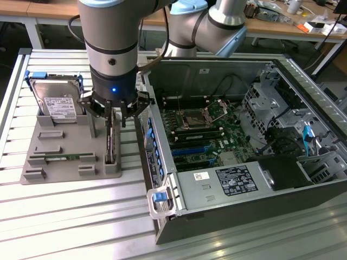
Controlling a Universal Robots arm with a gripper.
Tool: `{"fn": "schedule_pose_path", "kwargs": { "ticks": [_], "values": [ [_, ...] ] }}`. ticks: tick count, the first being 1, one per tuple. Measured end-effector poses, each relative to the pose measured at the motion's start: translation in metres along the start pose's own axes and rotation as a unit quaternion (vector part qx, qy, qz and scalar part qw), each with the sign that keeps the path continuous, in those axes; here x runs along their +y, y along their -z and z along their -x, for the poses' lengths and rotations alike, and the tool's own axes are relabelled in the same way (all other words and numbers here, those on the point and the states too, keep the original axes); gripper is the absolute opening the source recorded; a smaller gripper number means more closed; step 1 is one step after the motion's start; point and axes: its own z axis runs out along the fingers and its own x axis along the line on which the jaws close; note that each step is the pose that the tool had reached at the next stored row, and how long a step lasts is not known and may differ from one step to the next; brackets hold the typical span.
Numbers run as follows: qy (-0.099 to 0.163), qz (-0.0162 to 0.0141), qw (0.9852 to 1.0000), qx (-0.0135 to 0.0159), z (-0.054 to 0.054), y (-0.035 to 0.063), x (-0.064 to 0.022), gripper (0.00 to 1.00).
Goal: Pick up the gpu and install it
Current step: 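Pick up the gpu and move the gpu toward the slot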
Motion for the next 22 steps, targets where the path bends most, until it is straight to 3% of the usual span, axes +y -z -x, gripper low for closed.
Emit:
{"fn": "schedule_pose_path", "kwargs": {
  "ticks": [22],
  "values": [
    [0.000,0.0020,1.0000,0.0002,0.000,-0.0129,-0.0051,0.36]
  ]
}}
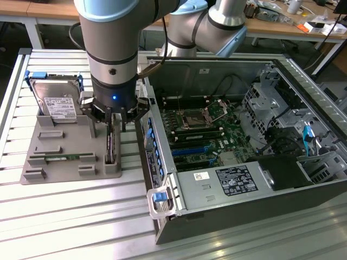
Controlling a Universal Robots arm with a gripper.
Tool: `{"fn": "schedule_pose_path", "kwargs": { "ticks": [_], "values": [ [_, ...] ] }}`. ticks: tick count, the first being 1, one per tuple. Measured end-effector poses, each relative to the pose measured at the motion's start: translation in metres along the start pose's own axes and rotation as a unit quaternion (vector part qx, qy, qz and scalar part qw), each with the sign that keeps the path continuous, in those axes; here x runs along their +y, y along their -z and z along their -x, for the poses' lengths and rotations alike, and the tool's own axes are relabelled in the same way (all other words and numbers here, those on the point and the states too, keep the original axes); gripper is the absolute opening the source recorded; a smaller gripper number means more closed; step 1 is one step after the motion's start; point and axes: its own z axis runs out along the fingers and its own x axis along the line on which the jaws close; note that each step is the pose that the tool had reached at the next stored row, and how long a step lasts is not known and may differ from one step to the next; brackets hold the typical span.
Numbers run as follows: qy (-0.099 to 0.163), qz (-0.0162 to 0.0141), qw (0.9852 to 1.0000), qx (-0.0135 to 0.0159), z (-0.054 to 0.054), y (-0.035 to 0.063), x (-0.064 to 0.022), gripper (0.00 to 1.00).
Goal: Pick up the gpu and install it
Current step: 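Pick up the gpu and move the gpu toward the slot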
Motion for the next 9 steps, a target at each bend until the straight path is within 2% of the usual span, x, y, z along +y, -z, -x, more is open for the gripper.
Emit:
{"fn": "schedule_pose_path", "kwargs": {
  "ticks": [4,8,9],
  "values": [
    [0.000,0.0001,1.0000,-0.0001,0.0000,-0.0006,-0.0003,0.36],
    [0.000,0.0003,1.0000,-0.0008,0.0000,0.0069,0.0005,0.36],
    [0.000,0.0003,1.0000,-0.0007,-0.0041,0.0070,0.0002,0.36]
  ]
}}
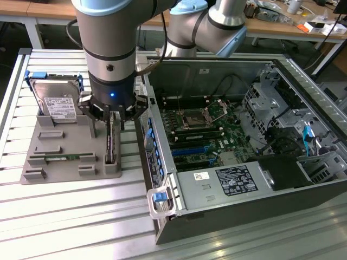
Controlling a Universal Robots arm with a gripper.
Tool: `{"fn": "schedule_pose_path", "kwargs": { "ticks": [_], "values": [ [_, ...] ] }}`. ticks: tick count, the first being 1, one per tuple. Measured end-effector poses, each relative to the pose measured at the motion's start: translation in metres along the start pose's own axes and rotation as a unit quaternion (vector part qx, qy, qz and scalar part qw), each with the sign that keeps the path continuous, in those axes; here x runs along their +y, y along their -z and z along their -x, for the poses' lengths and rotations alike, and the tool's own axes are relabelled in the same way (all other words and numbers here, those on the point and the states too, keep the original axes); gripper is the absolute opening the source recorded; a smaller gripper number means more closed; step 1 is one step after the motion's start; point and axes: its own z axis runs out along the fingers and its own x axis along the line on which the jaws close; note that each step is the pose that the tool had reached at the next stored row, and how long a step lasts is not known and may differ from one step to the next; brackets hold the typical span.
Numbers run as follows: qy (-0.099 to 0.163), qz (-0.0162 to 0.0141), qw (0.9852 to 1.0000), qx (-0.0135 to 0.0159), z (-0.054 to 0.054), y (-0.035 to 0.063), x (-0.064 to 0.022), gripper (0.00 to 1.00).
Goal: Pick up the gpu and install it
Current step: 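Pick up the gpu and move the gpu toward the slot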
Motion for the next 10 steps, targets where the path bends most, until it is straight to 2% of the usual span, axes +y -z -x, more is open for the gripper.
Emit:
{"fn": "schedule_pose_path", "kwargs": {
  "ticks": [2,7,8,9,10],
  "values": [
    [0.000,0.0007,1.0000,0.0000,-0.011,-0.0001,-0.0009,0.36],
    [0.000,0.0009,1.0000,0.0000,-0.016,-0.0123,-0.0026,0.36],
    [0.000,-0.0020,1.0000,-0.0001,-0.016,-0.0131,-0.0026,0.36],
    [0.002,-0.0222,0.9998,-0.0016,-0.016,-0.0137,-0.0027,0.36],
    [0.003,-0.0308,0.9995,-0.0021,-0.016,-0.0142,-0.0026,0.36]
  ]
}}
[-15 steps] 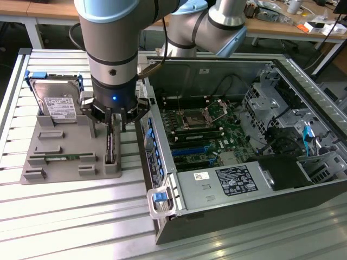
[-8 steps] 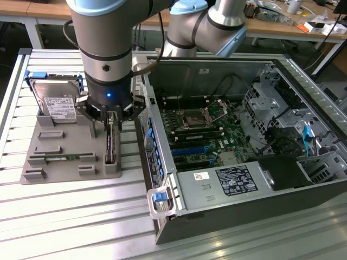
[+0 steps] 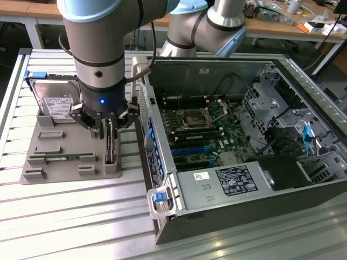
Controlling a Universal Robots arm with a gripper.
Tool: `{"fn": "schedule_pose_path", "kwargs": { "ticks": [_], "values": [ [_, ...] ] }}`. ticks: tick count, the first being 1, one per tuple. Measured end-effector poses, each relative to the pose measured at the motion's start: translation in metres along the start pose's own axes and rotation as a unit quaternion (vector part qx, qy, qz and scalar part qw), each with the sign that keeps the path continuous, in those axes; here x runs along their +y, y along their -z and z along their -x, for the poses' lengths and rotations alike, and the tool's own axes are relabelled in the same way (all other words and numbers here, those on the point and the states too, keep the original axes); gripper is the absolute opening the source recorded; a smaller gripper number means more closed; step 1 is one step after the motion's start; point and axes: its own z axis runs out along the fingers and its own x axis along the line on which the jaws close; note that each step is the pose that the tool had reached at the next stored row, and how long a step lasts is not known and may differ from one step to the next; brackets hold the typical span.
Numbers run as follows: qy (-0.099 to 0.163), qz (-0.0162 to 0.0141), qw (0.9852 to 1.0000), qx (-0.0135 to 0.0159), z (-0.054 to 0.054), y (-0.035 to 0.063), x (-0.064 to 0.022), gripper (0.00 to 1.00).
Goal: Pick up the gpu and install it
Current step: 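Pick up the gpu and move the gpu toward the slot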
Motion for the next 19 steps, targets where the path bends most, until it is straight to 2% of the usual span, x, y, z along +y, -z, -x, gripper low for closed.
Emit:
{"fn": "schedule_pose_path", "kwargs": {
  "ticks": [1,2,9,14,19],
  "values": [
    [0.001,-0.0078,1.0000,-0.0006,0.000,-0.0006,0.0002,0.36],
    [0.001,-0.0140,0.9999,-0.0010,0.000,-0.0011,0.0008,0.36],
    [0.005,-0.0141,0.9999,-0.0009,-0.001,-0.0026,0.0173,0.36],
    [0.011,-0.0140,0.9998,-0.0002,0.000,-0.0044,0.0235,0.36],
    [0.014,-0.0139,0.9998,0.0002,0.001,-0.0052,0.0255,0.36]
  ]
}}
